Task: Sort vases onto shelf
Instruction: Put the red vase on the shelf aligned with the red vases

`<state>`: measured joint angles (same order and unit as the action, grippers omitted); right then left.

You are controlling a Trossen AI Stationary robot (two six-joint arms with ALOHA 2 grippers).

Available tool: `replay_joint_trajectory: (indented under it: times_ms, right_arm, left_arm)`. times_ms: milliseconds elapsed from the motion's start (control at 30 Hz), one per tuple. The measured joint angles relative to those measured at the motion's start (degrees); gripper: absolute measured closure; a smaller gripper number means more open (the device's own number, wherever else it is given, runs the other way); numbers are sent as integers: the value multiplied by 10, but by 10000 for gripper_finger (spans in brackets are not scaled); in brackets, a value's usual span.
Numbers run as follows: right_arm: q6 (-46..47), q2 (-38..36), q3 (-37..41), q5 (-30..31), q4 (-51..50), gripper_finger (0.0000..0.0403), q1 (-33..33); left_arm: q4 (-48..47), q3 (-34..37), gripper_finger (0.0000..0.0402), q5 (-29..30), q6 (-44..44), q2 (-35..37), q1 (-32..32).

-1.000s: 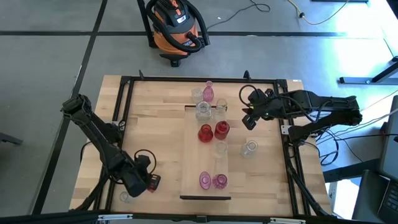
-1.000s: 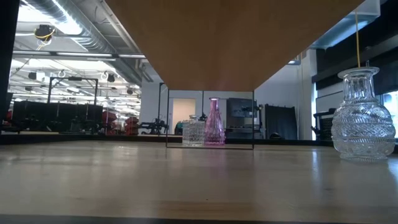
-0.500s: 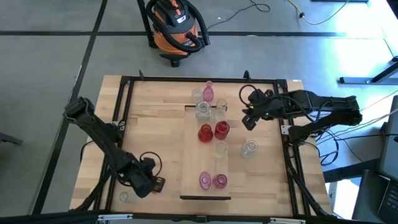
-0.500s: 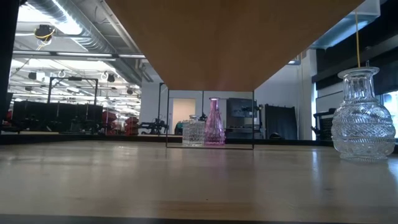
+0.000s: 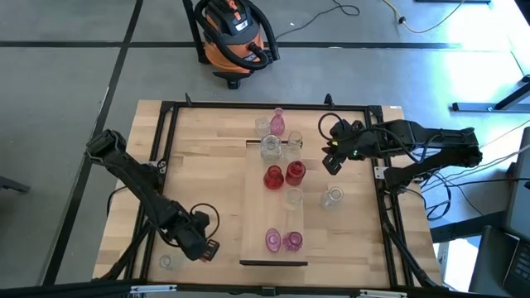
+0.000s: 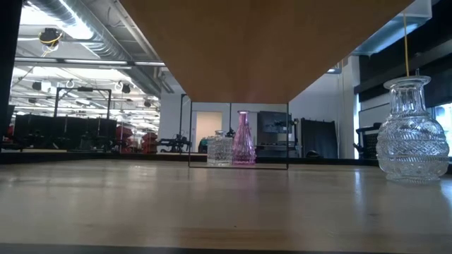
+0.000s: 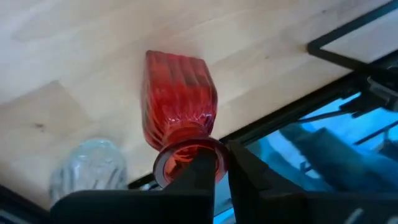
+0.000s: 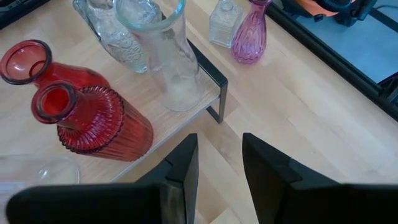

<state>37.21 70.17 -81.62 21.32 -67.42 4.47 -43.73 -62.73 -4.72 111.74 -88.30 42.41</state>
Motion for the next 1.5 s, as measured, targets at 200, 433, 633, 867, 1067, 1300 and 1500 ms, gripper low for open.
replay_joint_trajectory:
  times_ms: [200, 433, 633, 867, 1067, 1300, 1500]
  right_arm:
    - [0, 0, 0, -15, 0, 295, 0]
    - [0, 0, 0, -15, 0, 295, 0]
    - [0, 0, 0, -29, -1, 295, 0]
    - [14, 0, 0, -29, -4, 295, 0]
    - [37, 0, 0, -30, -14, 295, 0]
    - [72, 0, 0, -30, -46, 295, 0]
    - [76, 1, 0, -30, -47, 295, 0]
  left_arm:
    - [-135, -72, 395, 7, -133, -5, -51]
    - [-258, -204, 395, 33, -373, -3, -148]
    - [-442, -328, 395, 39, -534, -20, -214]
    - [-465, -438, 395, 44, -696, -85, -266]
    - [-469, -516, 395, 51, -801, -153, -282]
    - [-465, -527, 395, 62, -827, -150, -304]
    - [-457, -529, 396, 74, -842, -117, -332]
